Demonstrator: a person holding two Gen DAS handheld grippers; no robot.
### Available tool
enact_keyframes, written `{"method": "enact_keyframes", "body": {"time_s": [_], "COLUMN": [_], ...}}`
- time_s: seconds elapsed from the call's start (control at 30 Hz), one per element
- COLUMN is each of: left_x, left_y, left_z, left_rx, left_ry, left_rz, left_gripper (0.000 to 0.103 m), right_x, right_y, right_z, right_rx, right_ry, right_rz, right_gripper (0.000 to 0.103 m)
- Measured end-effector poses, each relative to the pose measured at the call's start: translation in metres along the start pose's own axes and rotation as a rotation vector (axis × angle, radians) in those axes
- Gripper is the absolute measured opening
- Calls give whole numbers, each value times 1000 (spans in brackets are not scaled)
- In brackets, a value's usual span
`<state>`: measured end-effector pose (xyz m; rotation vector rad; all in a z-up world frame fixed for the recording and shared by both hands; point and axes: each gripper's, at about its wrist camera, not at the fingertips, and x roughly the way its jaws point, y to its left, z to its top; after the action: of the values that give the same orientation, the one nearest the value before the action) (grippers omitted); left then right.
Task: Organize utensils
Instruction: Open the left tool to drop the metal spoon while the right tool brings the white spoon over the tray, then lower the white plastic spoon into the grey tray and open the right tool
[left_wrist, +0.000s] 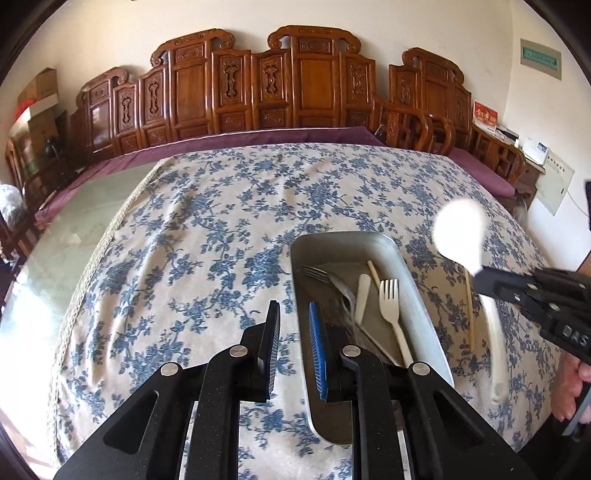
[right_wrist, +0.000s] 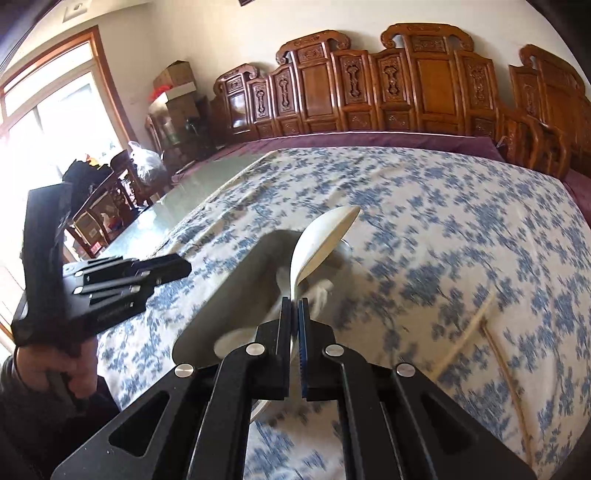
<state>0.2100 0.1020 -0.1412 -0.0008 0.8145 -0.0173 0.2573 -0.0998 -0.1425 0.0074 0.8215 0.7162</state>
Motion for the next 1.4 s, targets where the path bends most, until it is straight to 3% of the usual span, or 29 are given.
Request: {"method": "enact_keyframes", "body": {"time_s": [0.47, 0.73, 1.17, 1.33, 1.4], "left_x": [0, 9, 14, 11, 8], "left_y": [28, 41, 42, 35, 30], "left_z": [-6, -12, -13, -12, -11], "left_rx": [-19, -38, -42, -38, -35], "left_ry": [16, 46, 58, 50, 39], "left_rz": [-4, 23, 37, 31, 25], "left_gripper": [15, 15, 16, 17, 23], "right_x": [83, 108, 115, 90, 71], "right_y": [28, 41, 37, 34, 30], "right_z": [12, 9, 13, 13, 13], "right_rx": [6, 34, 56, 12, -18], "right_ry": [129, 179, 191, 153, 125], "right_rz": [1, 7, 31, 25, 17], "right_gripper": [5, 5, 8, 8, 8]}}
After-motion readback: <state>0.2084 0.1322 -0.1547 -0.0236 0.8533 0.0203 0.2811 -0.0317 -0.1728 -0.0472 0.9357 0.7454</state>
